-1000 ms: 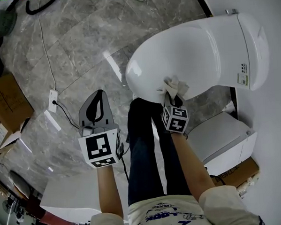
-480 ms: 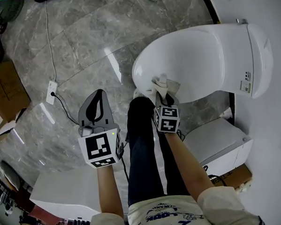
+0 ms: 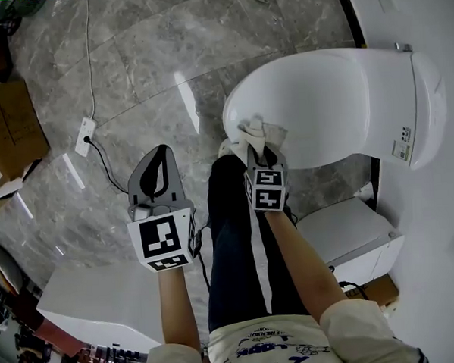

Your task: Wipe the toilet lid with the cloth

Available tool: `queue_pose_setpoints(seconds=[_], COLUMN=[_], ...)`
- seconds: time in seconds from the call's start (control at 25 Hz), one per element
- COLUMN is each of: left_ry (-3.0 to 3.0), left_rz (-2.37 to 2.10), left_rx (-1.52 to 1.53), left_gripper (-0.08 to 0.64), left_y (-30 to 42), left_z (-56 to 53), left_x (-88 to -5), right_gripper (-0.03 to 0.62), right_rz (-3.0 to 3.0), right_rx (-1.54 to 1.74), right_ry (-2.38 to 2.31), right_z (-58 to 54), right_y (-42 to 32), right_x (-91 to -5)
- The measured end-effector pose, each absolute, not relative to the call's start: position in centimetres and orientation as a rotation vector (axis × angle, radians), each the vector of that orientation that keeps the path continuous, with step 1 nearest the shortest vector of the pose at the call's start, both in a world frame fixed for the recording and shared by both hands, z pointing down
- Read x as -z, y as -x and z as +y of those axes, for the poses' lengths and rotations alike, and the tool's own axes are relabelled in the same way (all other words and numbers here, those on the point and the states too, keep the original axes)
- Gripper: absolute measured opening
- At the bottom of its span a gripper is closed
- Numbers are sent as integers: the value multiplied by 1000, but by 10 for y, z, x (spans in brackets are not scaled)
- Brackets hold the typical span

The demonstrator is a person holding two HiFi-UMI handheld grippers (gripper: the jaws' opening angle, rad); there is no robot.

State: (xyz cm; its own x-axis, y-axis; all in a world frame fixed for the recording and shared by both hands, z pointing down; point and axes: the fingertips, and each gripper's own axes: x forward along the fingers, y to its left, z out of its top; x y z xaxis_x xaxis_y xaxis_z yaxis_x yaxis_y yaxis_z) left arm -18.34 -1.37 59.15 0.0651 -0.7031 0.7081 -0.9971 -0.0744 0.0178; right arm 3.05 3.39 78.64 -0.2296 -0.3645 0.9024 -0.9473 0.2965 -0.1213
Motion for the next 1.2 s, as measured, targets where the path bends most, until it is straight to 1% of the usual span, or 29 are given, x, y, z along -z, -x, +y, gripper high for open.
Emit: queue_pose_setpoints(seconds=[0.36,0.52,0.92,1.2], left_ry=[-1826,-1842,-1889,-1957], left_rz=[-1699,-1701,-1740,-1800], left_rx=[-743,-743,-704,-614], left_gripper=[3,3,3,3], left_y=[179,178,170,159], left_z=[-12,-16,-43,-80], left_x=[-586,-576,-521,-435], right_gripper=[101,98,98,98], right_rz=[-1756,-1835,-2059,-2124], right_rx=[-888,-914,-764,-661], right_ry=[-1100,-1101,-1197,-1320], right_z=[34,21,-52,-90], right_y=[-25,-17,-13,-33], right_x=[-787,-765,-637,-522])
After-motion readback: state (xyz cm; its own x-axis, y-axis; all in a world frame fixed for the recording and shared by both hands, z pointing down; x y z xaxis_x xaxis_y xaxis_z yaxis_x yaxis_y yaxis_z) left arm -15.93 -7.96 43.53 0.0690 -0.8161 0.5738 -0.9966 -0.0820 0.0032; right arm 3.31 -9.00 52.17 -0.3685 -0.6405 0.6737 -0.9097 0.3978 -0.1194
